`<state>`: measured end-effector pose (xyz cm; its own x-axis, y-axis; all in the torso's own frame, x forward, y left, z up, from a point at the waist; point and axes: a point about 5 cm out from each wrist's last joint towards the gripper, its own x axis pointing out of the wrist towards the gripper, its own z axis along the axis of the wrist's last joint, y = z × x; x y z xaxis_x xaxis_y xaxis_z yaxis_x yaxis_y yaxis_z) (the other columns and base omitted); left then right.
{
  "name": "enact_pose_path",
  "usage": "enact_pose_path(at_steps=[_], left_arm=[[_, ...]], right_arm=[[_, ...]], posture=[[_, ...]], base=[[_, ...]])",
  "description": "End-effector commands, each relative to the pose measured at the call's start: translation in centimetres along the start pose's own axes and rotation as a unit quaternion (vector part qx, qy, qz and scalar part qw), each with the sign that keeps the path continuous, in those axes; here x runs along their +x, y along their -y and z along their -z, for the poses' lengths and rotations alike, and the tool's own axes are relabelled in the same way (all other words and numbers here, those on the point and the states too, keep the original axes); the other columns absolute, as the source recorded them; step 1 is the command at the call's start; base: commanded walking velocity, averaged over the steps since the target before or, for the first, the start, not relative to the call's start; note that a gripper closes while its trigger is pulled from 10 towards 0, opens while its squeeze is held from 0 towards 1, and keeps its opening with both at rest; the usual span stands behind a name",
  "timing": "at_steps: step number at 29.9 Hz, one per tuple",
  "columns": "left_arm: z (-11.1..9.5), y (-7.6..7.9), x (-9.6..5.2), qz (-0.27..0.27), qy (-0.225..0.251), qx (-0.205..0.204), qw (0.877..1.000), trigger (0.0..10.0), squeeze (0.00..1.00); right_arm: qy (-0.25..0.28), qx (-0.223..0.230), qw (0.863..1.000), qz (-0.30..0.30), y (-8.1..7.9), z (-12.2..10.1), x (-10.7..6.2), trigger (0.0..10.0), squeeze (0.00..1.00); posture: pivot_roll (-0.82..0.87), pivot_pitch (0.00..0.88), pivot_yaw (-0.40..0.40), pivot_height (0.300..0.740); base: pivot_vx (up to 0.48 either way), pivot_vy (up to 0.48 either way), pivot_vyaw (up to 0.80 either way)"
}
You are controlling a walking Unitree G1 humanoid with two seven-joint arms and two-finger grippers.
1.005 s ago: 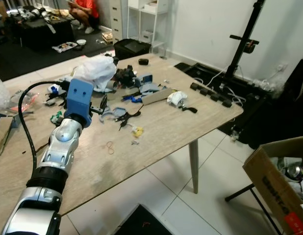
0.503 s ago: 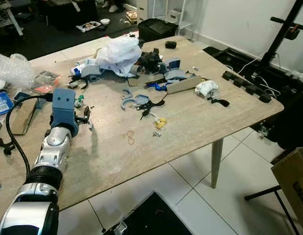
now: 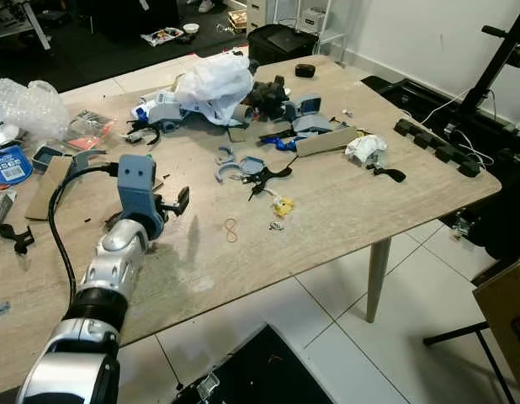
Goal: Picking trash to rubbish bin
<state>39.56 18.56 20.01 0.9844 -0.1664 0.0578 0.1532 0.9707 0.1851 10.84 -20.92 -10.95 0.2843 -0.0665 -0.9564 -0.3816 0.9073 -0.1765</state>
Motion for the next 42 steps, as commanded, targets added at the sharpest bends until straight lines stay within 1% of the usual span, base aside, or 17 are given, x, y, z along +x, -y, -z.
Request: enact_pose_path(at_steps=[1,5,7,10,12,15,16,20,23,30,32,33,35,37,40,42], left_arm=[[0.6,-0.6,-0.5,-0.020,-0.004,0.035,0.999,10.0,0.00],[0.6,-0.9,-0.7,-0.040,0.003,0.020,0.999,10.0,0.00],[1.0,-1.0,-0.9,-0.040,-0.005,0.009,0.999,10.0,0.00],[1.2,-1.0,-0.9,-0.040,-0.007,0.005,0.999,10.0,0.00],[1.3,-0.8,-0.9,-0.039,-0.006,0.000,0.999,10.0,0.00],[1.2,-0.2,-0.7,-0.031,-0.001,-0.022,0.999,10.0,0.00],[1.2,-0.2,-0.7,-0.031,-0.001,-0.022,0.999,10.0,0.00],[0.7,0.2,-0.5,-0.018,0.011,-0.038,0.999,10.0,0.00],[0.3,0.5,-0.4,-0.008,0.020,-0.037,0.999,10.0,0.00],[0.1,0.6,-0.2,0.002,0.019,-0.029,0.999,10.0,0.00],[0.0,0.7,-0.2,0.007,0.020,-0.022,1.000,10.0,0.00],[0.0,0.8,-0.1,0.012,0.018,-0.010,1.000,10.0,0.00],[0.0,0.9,0.0,0.016,0.015,0.001,1.000,10.0,0.00],[0.0,1.0,0.0,0.017,0.014,0.004,1.000,10.0,0.00],[0.1,1.3,0.0,0.027,0.008,0.016,0.999,10.0,0.00],[0.6,2.0,0.0,0.047,-0.003,0.032,0.998,10.0,0.00]], right_arm=[[-0.021,-0.009,0.999,-0.037,-2.3,1.6,0.0,10.0,0.00],[-0.025,-0.010,0.999,-0.038,-2.3,1.8,0.0,10.0,0.00],[-0.027,-0.010,0.999,-0.038,-2.4,2.0,-0.1,10.0,0.00],[-0.028,-0.009,0.999,-0.038,-2.4,2.1,-0.1,10.0,0.00],[-0.028,-0.009,0.999,-0.037,-2.4,2.2,-0.1,10.0,0.00],[-0.029,-0.008,0.999,-0.036,-2.4,2.3,-0.1,10.0,0.00],[-0.029,-0.008,0.999,-0.036,-2.4,2.3,-0.1,10.0,0.00],[-0.029,-0.008,0.999,-0.035,-2.4,2.4,-0.1,10.0,0.00],[-0.029,-0.008,0.999,-0.034,-2.4,2.5,-0.1,10.0,0.00],[-0.029,-0.006,0.999,-0.034,-2.5,2.5,-0.1,10.0,0.00],[-0.029,-0.004,0.999,-0.033,-2.6,2.6,-0.1,10.0,0.00],[-0.030,-0.002,0.999,-0.033,-2.6,2.7,-0.1,10.0,0.00],[-0.031,-0.001,0.999,-0.033,-2.6,2.8,-0.2,10.0,0.00],[-0.031,-0.001,0.999,-0.033,-2.6,2.8,-0.2,10.0,0.00],[-0.032,0.000,0.999,-0.033,-2.6,2.8,-0.2,10.0,0.00],[-0.032,0.001,0.999,-0.032,-2.6,2.8,-0.2,10.0,0.00]], posture=[[-0.11,0.365,0.052,0.740],[-0.12,0.375,0.050,0.740],[-0.12,0.380,0.049,0.740],[-0.13,0.381,0.048,0.740],[-0.13,0.382,0.047,0.740],[-0.13,0.382,0.044,0.740],[-0.13,0.382,0.044,0.740],[-0.14,0.380,0.043,0.740],[-0.14,0.379,0.045,0.740],[-0.14,0.383,0.055,0.740],[-0.15,0.387,0.058,0.740],[-0.15,0.389,0.060,0.740],[-0.15,0.392,0.061,0.740],[-0.15,0.392,0.061,0.740],[-0.15,0.392,0.061,0.740],[-0.15,0.392,0.061,0.740]], base=[[0.000,0.000,0.00],[0.000,0.000,0.00],[0.000,0.000,0.00],[0.000,0.000,0.00],[0.000,0.000,0.00],[0.000,0.000,0.00],[0.000,0.000,0.00],[0.000,0.000,0.00],[0.000,0.000,0.00],[0.000,0.000,0.00],[0.000,0.000,0.00],[0.000,0.000,0.00],[0.000,0.000,0.00],[0.000,0.000,0.00],[0.000,0.000,0.00],[0.000,0.000,0.00]])
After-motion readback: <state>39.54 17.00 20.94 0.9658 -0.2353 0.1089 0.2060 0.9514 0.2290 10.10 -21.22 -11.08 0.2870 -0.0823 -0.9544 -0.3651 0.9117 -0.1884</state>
